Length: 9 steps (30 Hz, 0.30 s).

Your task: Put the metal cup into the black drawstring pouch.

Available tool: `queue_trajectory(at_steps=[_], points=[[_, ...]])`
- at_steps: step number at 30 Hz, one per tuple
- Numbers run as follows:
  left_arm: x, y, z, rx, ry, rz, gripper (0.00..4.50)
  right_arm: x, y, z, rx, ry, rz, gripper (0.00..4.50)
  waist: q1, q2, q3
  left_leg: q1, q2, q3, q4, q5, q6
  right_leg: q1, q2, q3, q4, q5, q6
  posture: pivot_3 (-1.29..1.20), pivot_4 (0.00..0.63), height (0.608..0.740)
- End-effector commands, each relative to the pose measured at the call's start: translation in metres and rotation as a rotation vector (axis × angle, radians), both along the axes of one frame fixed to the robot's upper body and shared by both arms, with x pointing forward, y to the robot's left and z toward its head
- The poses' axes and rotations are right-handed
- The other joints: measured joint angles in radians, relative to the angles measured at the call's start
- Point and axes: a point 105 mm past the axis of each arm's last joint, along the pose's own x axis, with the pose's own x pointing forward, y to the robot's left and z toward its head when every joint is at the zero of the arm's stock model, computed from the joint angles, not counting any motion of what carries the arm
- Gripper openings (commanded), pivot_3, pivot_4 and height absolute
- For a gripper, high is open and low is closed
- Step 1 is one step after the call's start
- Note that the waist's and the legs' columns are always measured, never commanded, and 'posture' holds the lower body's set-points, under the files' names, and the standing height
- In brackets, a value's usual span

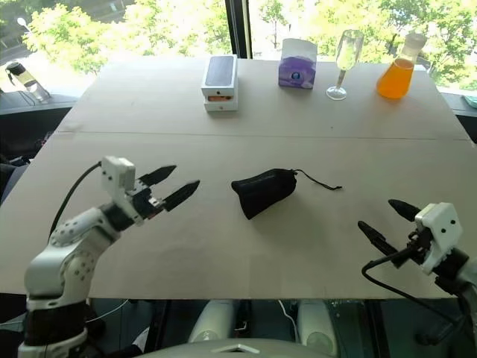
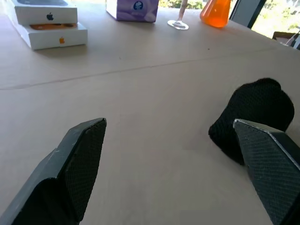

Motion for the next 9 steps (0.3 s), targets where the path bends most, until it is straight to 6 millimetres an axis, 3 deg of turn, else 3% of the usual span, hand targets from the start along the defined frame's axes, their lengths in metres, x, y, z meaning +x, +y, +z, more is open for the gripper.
queue_trajectory(at_steps=[1,9], points=[[-0.016,0.001,0.014,0.011,-0.062,-0.014,4.5,-0.004,-0.008,0.016,-0.028,-0.066,-0.02,4.46,0.0,-0.001,0.0,0.0,0.0,0.0,0.0,0.0,0.0,0.0,0.0,0.0,0.0,0.0,0.0,0.0,0.15,0.737],[-0.031,0.002,-0.001,0.008,-0.015,0.017,4.5,0.008,-0.015,0.025,-0.027,-0.091,-0.03,4.46,0.0,0.0,-0.001,0.009,0.001,0.002,-0.001,0.0,0.0,0.006,0.0,0.002,0.0,-0.004,-0.002,0.0,0.15,0.737]])
